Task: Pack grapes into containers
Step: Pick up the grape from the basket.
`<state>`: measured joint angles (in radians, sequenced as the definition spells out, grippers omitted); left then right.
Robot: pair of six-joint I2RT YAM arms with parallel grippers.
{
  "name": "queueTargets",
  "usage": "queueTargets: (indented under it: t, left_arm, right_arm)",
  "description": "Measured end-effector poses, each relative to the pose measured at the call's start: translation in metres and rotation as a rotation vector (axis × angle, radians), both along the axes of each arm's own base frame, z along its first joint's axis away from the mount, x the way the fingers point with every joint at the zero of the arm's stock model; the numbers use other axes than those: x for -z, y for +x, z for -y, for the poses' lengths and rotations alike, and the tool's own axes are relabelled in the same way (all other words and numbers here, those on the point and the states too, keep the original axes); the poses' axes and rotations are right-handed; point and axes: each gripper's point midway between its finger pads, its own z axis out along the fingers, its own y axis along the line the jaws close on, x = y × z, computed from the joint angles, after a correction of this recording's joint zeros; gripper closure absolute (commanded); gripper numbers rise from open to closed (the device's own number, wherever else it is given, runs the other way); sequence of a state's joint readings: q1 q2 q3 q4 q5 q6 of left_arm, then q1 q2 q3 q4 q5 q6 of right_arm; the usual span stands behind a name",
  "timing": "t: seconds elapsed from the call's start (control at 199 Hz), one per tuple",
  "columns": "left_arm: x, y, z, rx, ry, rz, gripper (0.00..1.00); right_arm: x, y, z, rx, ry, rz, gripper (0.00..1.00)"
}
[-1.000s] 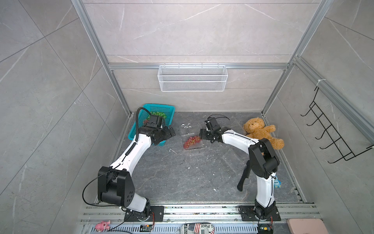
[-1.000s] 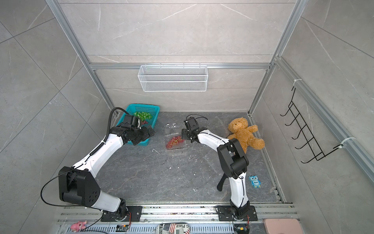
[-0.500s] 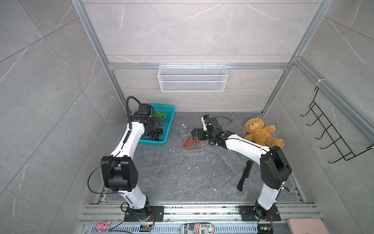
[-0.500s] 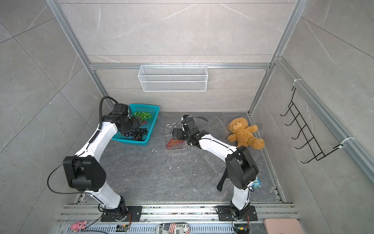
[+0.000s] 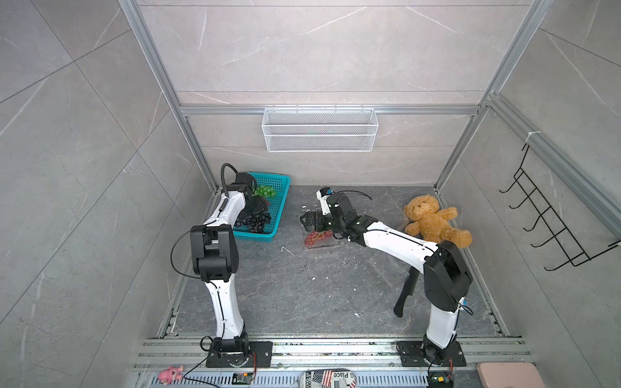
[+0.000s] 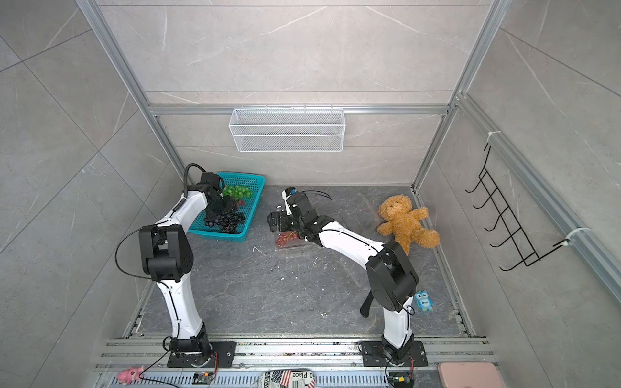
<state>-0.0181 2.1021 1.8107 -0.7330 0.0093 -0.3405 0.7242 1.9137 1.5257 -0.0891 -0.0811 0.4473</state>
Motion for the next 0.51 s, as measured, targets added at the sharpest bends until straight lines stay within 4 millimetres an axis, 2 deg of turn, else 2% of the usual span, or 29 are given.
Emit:
queueTargets:
  t: [0.151, 0.276, 0.321, 0.422, 0.507]
  left_arm:
    - [0.015, 0.003, 0.002, 0.017, -0.004, -0.026, 0.29]
    - [0.029, 0.002, 0.002, 0.029, 0.002, -0.057, 0.35]
    - [0.033, 0.001, 0.002, 0.031, 0.004, -0.064, 0.40]
    - [0.035, 0.001, 0.002, 0.037, 0.008, -0.066, 0.62]
    - [0.035, 0.001, 0.002, 0.039, 0.007, -0.066, 0.66]
  right_arm:
    - [0.000, -0.002, -0.018, -0.033, 0.003, 0.001, 0.01]
    - [0.004, -0.007, -0.023, -0.047, -0.002, -0.008, 0.01]
    - [0.004, -0.007, -0.024, -0.049, -0.002, -0.008, 0.00]
    - [0.005, -0.007, -0.023, -0.048, -0.003, -0.008, 0.01]
    - [0.007, -0.008, -0.023, -0.048, -0.006, -0.012, 0.01]
